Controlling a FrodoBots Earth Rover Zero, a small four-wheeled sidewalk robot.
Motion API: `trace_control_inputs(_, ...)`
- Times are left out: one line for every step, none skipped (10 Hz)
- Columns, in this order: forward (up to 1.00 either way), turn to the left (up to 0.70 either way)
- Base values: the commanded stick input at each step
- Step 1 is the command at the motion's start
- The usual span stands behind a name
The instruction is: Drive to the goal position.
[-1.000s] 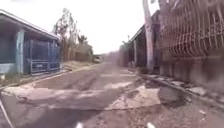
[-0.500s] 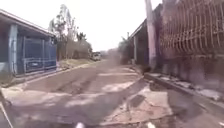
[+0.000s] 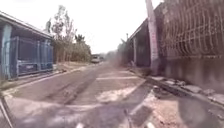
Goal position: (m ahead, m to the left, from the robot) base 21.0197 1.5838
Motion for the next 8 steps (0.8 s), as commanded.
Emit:
trace_control_inputs(0.70,0.01)
trace_control_inputs(0.70,0.01)
trace_control_inputs(0.70,0.01)
trace_control_inputs(0.70,0.01)
trace_control_inputs(0.70,0.01)
trace_control_inputs(0.70,0.01)
trace_control_inputs(0.70,0.01)
trace_control_inputs(0.70,0.01)
